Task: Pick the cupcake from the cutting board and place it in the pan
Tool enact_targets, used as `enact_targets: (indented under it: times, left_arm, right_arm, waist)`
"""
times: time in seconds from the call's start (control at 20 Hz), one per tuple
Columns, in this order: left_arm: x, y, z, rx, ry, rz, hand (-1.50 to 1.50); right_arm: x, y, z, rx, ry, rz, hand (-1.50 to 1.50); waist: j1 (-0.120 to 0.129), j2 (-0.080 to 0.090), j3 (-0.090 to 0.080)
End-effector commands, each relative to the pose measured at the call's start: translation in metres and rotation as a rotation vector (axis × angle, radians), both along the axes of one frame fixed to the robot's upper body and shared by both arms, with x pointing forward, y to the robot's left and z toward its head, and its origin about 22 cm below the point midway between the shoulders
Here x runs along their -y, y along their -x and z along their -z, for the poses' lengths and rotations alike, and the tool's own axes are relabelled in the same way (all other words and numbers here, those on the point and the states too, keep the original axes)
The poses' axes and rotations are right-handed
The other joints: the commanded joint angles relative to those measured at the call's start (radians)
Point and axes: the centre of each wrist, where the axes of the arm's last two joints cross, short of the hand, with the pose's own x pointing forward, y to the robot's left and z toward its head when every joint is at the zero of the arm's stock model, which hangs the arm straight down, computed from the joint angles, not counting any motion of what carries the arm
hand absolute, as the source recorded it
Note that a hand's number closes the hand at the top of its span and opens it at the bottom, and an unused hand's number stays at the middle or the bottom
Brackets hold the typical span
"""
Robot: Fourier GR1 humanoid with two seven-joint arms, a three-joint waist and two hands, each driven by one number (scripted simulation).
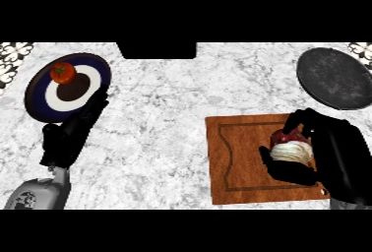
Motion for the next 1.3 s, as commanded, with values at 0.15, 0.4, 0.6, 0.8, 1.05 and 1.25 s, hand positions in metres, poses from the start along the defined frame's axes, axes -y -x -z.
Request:
enact_targets:
  times: [0.15,0.4,0.6,0.8,1.05,1.25]
  left_arm:
    - [0.010,0.001,0.017,-0.003,0.024,0.018,0.00]
    - [-0.009,-0.012,-0.005,0.003,0.005,-0.004,0.00]
    - [0.005,0.007,0.007,0.000,0.002,0.033,0.00]
    - [0.005,0.001,-0.005,-0.007,0.001,0.024,0.00]
    - [0.016,-0.002,0.001,0.013,-0.008,0.028,0.00]
    - [0.012,-0.009,-0.005,0.017,0.010,0.045,0.00]
  right_arm:
    - [0.034,-0.035,0.008,0.079,-0.213,0.090,1.50]
    - [0.093,-0.066,0.016,0.097,-0.257,0.106,1.50]
    - [0.113,-0.107,0.020,0.105,-0.189,0.151,1.50]
    - [0.138,-0.128,0.048,0.146,-0.140,0.203,1.50]
    - [0.171,-0.156,0.051,0.153,-0.133,0.235,1.50]
    - [0.193,-0.160,0.057,0.187,-0.154,0.231,1.50]
  waist:
    - [0.009,0.004,0.000]
    - [0.011,0.004,0.001]
    - [0.020,0.005,0.000]
    - [0.027,0.007,0.001]
    - [0.042,0.014,0.002]
    - [0.038,0.014,0.002]
